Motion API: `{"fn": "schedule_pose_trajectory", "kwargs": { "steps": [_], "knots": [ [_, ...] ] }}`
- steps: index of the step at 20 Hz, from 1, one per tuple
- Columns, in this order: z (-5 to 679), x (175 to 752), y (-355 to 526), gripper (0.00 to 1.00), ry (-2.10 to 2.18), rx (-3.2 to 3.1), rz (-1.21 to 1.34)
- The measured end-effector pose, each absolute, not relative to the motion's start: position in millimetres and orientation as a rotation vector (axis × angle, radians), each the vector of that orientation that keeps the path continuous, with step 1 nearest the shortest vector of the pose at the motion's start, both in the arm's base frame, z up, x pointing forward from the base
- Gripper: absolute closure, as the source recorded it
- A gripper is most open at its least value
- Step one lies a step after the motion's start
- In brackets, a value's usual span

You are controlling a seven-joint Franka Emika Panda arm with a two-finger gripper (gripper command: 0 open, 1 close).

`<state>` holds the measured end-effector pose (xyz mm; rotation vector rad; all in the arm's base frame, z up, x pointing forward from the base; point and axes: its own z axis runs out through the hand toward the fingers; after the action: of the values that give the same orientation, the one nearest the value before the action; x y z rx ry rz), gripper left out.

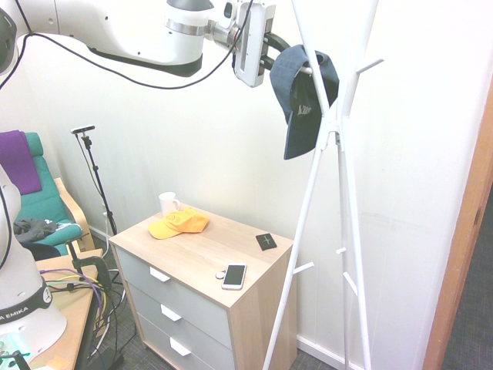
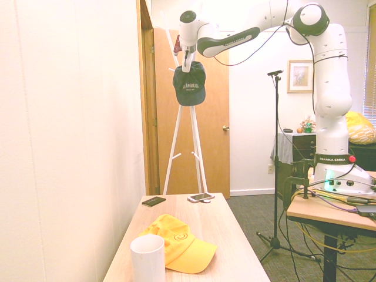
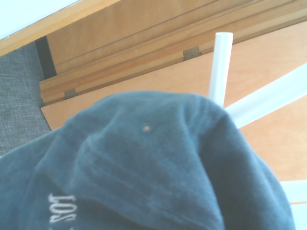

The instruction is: Hang the cap

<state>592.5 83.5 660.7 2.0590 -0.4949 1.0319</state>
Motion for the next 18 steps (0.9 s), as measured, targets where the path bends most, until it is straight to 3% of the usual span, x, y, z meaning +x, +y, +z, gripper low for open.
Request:
{"fn": "schedule_pose_trajectory", "kwargs": {
  "steps": [18],
  "knots": [
    [664.4, 586.6, 97.1, 0.0, -0.555, 2.227, 1.053]
  ]
}}
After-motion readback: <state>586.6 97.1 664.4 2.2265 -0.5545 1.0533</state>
